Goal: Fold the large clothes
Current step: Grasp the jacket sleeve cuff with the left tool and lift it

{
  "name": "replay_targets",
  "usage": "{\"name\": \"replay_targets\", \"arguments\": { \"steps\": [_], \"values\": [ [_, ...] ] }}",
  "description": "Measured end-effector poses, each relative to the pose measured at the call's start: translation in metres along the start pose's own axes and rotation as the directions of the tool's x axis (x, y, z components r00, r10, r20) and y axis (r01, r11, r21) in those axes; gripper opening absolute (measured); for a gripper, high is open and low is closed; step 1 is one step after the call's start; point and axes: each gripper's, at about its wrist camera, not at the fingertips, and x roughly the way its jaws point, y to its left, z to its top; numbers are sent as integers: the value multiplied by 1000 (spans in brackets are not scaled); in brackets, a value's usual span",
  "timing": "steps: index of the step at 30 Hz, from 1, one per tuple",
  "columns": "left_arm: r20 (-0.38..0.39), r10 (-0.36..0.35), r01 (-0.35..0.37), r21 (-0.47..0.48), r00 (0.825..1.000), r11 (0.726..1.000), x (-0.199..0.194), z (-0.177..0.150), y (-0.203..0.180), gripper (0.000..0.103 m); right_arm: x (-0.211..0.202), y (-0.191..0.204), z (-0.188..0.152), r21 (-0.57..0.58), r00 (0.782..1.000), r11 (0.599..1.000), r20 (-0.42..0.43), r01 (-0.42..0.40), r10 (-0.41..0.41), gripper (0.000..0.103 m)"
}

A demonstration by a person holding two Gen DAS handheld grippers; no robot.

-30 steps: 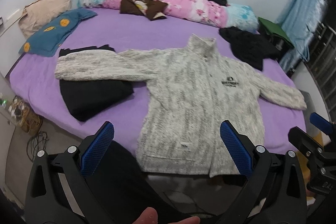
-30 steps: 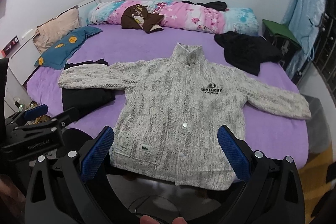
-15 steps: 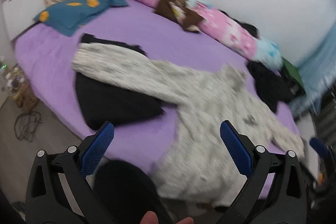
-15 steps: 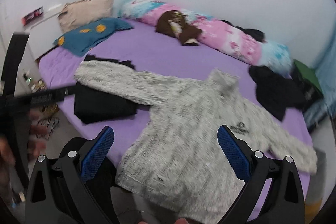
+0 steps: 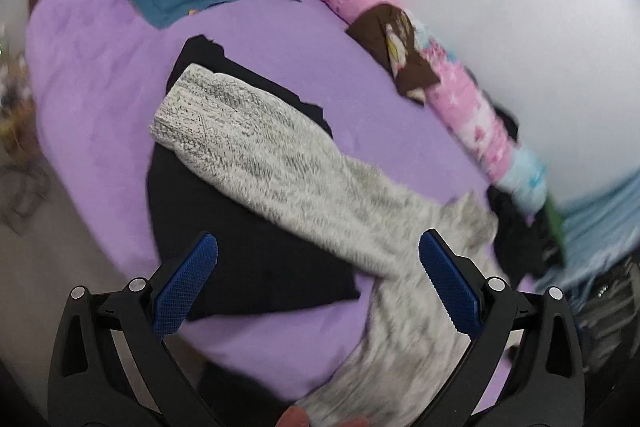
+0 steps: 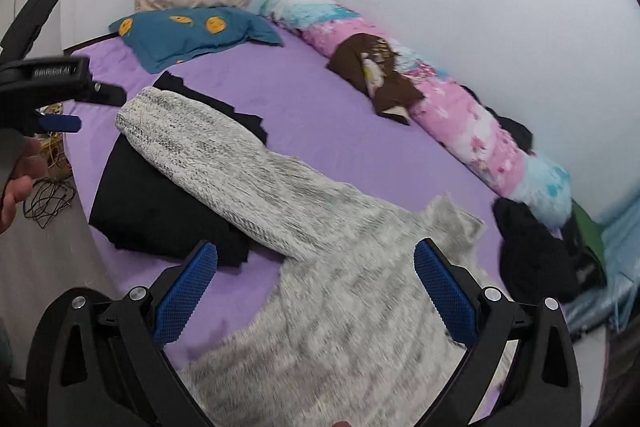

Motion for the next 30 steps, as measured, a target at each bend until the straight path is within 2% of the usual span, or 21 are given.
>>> {"name": "replay_targets", "arguments": {
  "steps": [2,5,9,14,21,28,30],
  "values": [
    [4,-20,21,-37,1000,999,14,7,12,97,16,8,7,-17,1000,1000,13,-19,19,97],
    [13,1,0,-114,1000,993,42,20,38,97,39,20,15,-36,995,994,-5,-100,99,97],
    [-29,-18,13,-176,999,984,81,33,67,97,58,35,22,-97,999,994,15,-50,52,97],
    [-48,-47,36,-218,998,975,117,46,89,97,78,36,24,-87,999,995,-17,-52,50,97],
    [-37,-61,48,-286,997,957,148,58,106,97,100,28,10,-60,995,997,-88,-44,39,97],
    [-20,-59,52,-267,998,962,164,64,102,97,105,21,-2,-50,992,998,-120,-50,43,97],
    [-15,-81,73,-302,997,951,171,63,108,94,105,19,-6,-42,989,997,-135,-65,58,97]
  ]
}}
